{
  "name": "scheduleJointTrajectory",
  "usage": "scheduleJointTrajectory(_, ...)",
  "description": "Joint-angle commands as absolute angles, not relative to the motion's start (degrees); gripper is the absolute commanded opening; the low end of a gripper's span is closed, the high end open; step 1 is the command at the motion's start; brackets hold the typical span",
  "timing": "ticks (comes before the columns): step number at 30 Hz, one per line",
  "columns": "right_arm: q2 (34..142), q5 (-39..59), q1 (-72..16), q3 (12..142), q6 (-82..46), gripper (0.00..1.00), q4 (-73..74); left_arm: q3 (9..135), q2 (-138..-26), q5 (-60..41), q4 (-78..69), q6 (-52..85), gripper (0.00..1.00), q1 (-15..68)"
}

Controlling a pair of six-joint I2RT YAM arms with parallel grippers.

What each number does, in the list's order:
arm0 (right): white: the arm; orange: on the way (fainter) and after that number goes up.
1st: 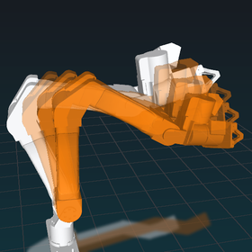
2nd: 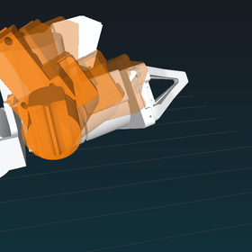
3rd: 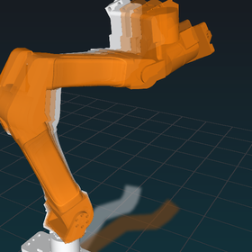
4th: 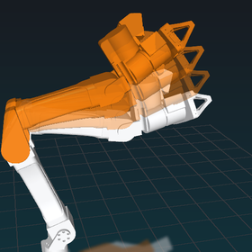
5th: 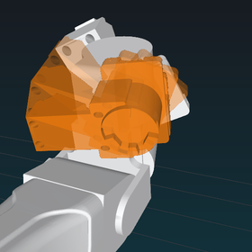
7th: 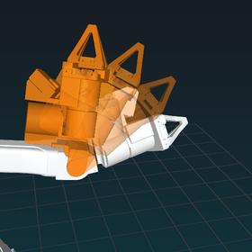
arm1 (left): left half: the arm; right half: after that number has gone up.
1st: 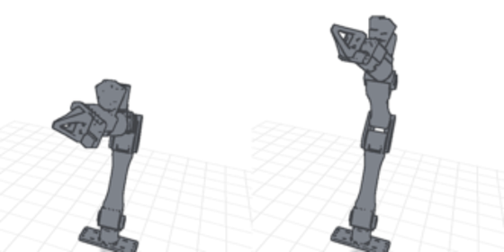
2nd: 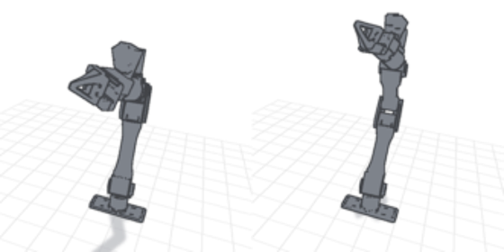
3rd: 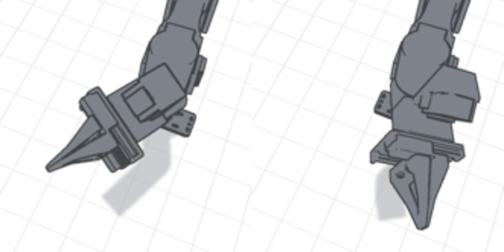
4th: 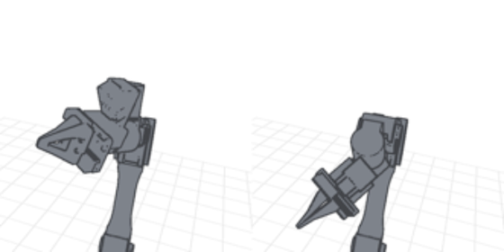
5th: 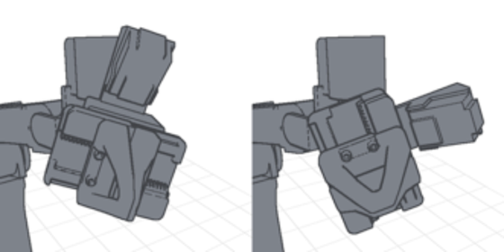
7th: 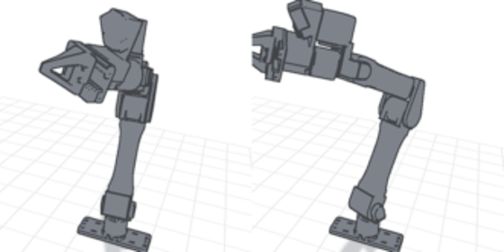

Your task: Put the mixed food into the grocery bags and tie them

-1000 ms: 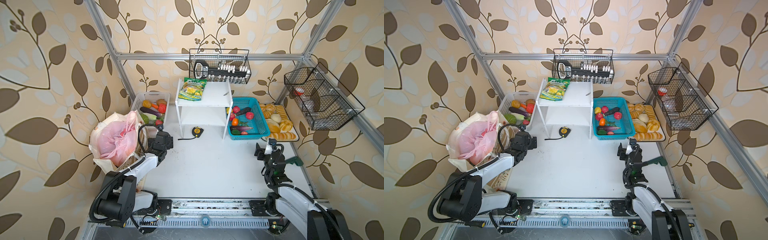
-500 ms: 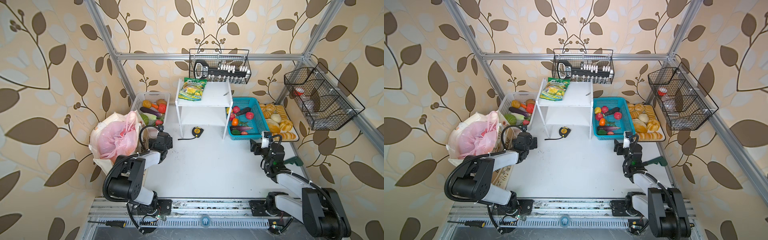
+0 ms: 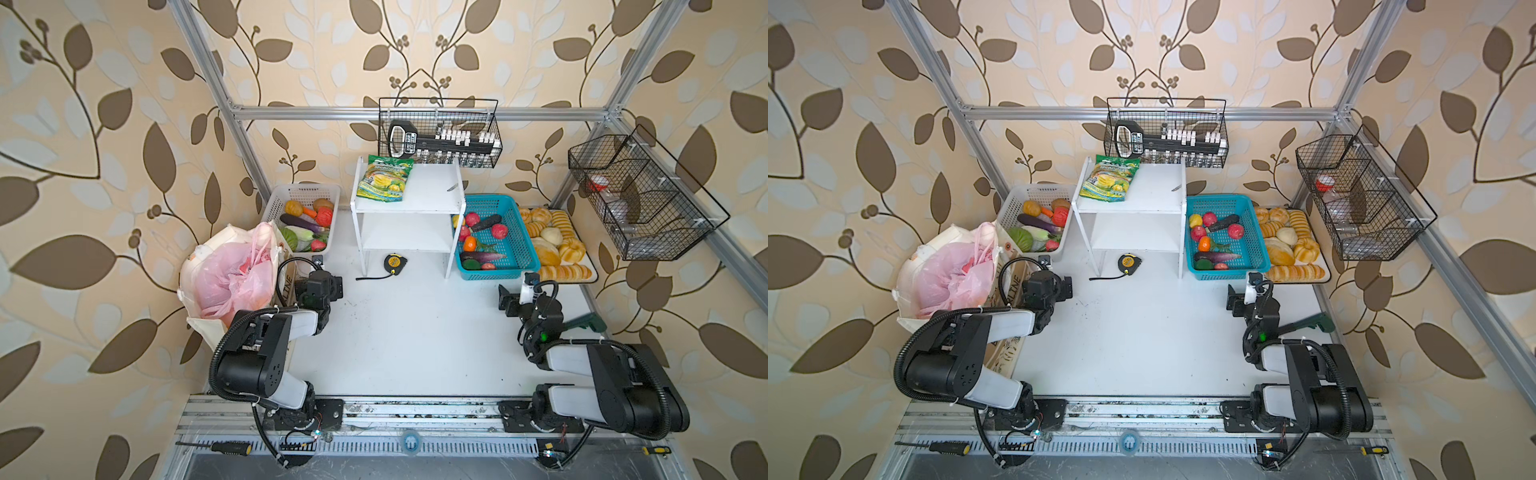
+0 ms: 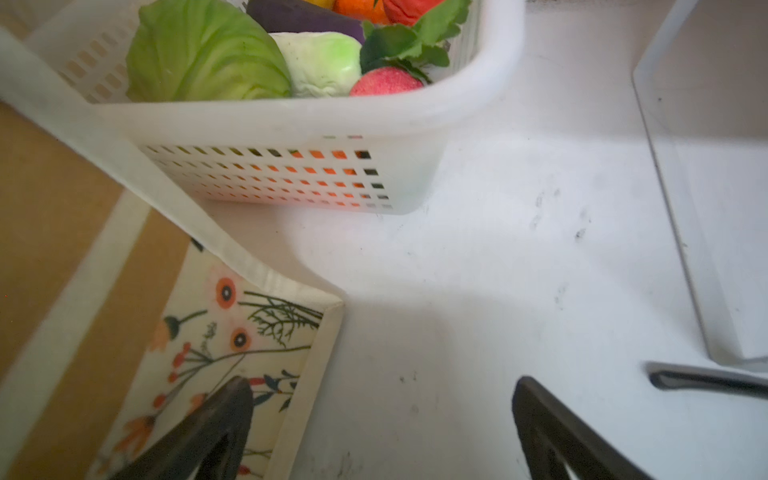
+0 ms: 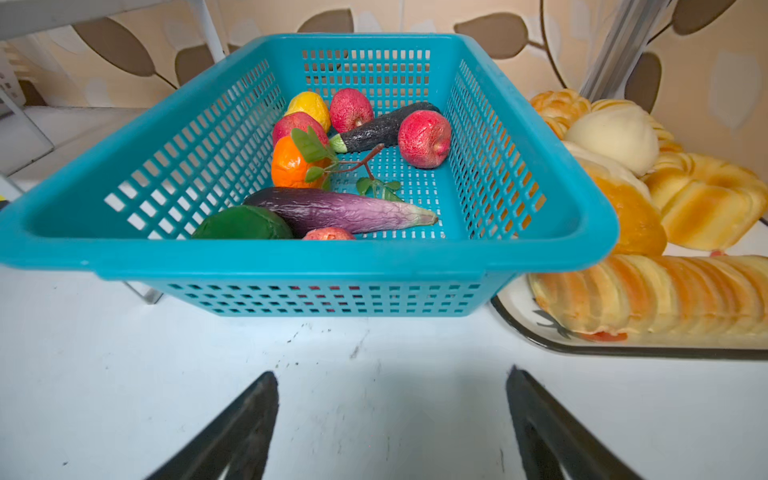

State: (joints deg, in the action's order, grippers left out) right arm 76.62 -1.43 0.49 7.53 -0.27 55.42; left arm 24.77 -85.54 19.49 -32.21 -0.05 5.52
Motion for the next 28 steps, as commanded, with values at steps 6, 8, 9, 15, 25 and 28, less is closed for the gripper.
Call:
scheduleJointTrajectory(6,76.91,-7.73,-1.4,10.28,-0.87,1.0,57.66,20.3,-87.43,14.74,-49.1,1.28,0.99,1.36)
scheduleJointTrajectory(8,76.93,-8.29,-1.74,10.22,-0.73,1.0,57.99,21.38,-86.06,13.41,-44.44,2.02,0.99,0.71)
scheduleJointTrajectory(9,77.02,-8.35,-1.76,10.17,-0.72,1.0,57.99,22.09,-85.72,13.24,-42.2,2.28,0.99,0.55)
scheduleJointTrajectory(15,76.97,-8.09,-1.67,10.2,-0.77,1.0,57.93,22.48,-86.19,13.1,-42.54,2.9,0.99,-0.16)
scheduleJointTrajectory(25,77.16,-7.49,-1.43,10.45,-0.85,1.0,57.66,22.19,-85.8,13.05,-42.53,2.92,0.99,-0.18)
scheduleJointTrajectory(28,77.01,-7.51,-1.49,10.28,-0.77,1.0,57.76,22.06,-85.78,13.05,-42.54,2.9,0.99,-0.13)
